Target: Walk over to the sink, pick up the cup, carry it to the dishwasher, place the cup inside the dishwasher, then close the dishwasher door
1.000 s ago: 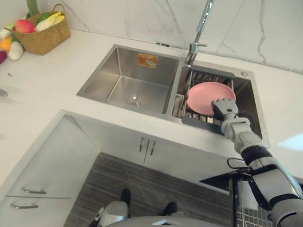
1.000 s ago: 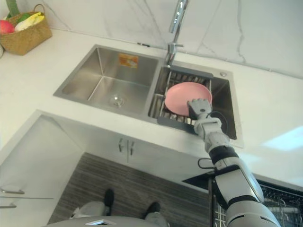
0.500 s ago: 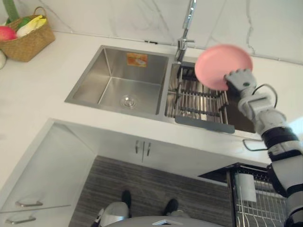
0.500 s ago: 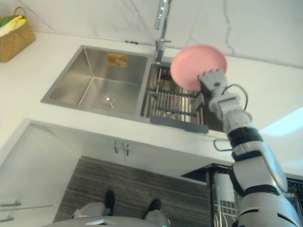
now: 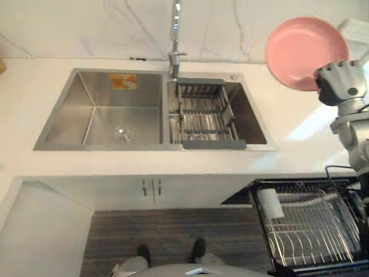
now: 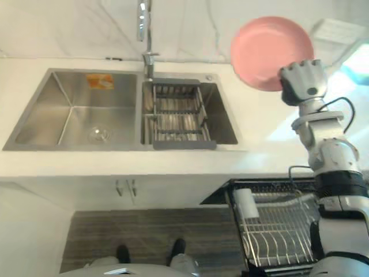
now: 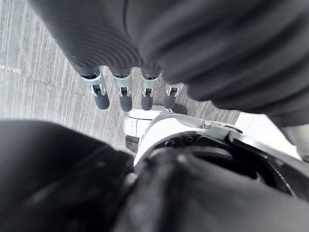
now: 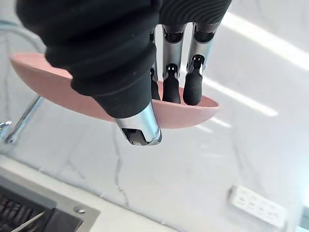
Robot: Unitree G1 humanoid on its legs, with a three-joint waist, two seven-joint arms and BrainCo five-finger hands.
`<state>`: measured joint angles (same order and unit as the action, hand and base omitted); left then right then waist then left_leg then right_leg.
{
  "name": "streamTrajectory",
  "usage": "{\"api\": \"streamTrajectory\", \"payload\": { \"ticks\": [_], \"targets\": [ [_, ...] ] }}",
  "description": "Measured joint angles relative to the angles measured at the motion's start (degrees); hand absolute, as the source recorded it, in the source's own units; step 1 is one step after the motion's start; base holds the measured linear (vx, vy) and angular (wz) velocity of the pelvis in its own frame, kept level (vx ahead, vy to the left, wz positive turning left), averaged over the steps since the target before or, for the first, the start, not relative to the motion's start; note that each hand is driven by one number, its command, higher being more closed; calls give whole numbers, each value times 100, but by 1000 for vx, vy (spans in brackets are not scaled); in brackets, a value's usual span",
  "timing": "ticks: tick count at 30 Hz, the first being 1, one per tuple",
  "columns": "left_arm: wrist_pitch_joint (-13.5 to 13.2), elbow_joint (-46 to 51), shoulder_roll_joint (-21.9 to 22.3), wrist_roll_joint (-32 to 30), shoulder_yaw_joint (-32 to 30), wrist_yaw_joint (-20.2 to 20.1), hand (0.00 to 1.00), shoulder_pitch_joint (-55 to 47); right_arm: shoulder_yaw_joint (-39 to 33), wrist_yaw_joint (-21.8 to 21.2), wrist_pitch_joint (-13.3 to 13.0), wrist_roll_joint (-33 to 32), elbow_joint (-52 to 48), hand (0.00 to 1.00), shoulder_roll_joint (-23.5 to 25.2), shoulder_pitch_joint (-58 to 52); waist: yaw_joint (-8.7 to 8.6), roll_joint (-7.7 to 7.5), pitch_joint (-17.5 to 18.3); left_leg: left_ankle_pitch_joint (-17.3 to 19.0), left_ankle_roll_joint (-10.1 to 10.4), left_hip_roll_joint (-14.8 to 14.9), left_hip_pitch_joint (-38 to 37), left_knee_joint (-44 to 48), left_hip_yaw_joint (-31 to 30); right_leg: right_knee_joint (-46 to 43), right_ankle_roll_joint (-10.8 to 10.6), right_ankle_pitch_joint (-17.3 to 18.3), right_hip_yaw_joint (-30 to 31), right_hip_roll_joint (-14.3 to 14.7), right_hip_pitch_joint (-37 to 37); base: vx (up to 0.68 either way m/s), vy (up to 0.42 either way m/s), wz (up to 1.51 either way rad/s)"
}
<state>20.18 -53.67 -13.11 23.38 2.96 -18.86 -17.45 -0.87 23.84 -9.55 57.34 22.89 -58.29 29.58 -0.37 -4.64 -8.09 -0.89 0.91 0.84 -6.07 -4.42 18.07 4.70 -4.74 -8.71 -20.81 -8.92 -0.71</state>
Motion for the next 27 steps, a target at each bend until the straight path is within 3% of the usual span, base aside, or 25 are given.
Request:
{"api": "streamTrajectory", "payload": {
  "ticks": [4,6,12,16,20,23,24,25,27],
  "targets": [
    [107,-118,-2,-6,1,109,0,-111,-693,-231,-194,-1031,-287,100,-104,-883,-236,-78,229,100,14,-9,-111,-1,359,-8,-26,-1,332,9,99,-2,19,-49],
    [138,-149,3,-12,2,120,0,-187,-906,-275,-206,-1220,-410,100,-103,-1300,-323,-77,381,155,41,-18,-128,0,488,-9,-8,8,452,14,182,6,24,-45],
    [217,-151,-35,-119,170,137,0,-226,-1419,-430,-273,-1424,-650,100,-61,-2550,-547,-81,467,317,42,-108,-184,-2,922,-258,-47,54,763,-62,487,-14,46,-41],
    [298,-146,-64,-112,178,151,0,-165,-1790,-455,-248,-1490,-657,100,240,-3110,-677,-114,464,422,-66,-196,-55,175,1063,-438,-102,59,919,-183,716,33,54,-17],
    [347,-53,-93,-95,172,204,0,-110,-2012,-439,-245,-1536,-663,100,546,-3339,-749,-125,443,854,-152,-111,257,926,1262,-523,-134,46,1062,-224,912,35,19,-24],
    [394,64,-139,42,156,266,0,9,-2014,-408,-179,-1548,-665,100,721,-3403,-760,-39,348,1261,-153,201,633,1612,1416,-688,283,328,638,-227,1092,9,11,-32],
    [451,107,-136,133,151,357,0,139,-2015,-381,-110,-1647,-665,100,875,-3403,-776,30,200,1338,-158,376,726,1754,1477,-825,496,701,277,-220,1127,-8,15,-24],
    [481,131,-73,132,131,375,0,214,-2015,-380,-54,-1719,-666,100,998,-3394,-754,177,120,1369,-156,513,769,1761,1507,-1033,593,792,96,-205,1151,-11,11,-23],
    [515,131,-46,128,38,392,0,322,-2012,-381,-3,-1769,-640,100,1182,-3394,-761,211,-11,1418,-61,662,842,1832,1501,-1390,636,722,-74,-155,1165,16,-5,-11]
  ]
}}
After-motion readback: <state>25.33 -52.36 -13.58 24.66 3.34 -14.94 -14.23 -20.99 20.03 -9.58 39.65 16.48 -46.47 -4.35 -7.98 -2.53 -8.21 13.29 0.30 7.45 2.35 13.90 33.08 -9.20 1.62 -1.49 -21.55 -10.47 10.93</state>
